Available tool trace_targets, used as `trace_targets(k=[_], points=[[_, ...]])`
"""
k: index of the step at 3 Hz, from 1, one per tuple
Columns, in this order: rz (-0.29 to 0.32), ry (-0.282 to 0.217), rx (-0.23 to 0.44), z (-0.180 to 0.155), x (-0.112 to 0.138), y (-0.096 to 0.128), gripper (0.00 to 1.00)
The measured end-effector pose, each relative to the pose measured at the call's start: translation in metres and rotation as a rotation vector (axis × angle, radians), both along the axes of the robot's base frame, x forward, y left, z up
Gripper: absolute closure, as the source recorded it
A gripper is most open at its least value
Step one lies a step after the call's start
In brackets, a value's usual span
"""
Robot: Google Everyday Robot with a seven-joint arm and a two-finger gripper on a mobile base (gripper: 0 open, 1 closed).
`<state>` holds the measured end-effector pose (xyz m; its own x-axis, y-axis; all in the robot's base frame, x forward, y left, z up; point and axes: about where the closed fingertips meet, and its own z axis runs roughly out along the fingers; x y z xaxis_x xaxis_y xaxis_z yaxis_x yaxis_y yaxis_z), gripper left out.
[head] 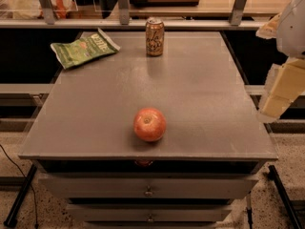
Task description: Move apple near orange can
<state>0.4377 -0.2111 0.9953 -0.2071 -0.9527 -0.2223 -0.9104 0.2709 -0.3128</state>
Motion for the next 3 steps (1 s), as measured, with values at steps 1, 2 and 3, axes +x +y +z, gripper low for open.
trace_targets(k=[1, 2, 3], points=[[0.000, 0.000, 0.000, 0.000, 0.000, 0.000, 0.00], [0.010, -0.003, -0.001, 0.000, 0.000, 0.003, 0.00], [0.085, 0.020, 0.003, -0.010, 0.002, 0.026, 0.00]])
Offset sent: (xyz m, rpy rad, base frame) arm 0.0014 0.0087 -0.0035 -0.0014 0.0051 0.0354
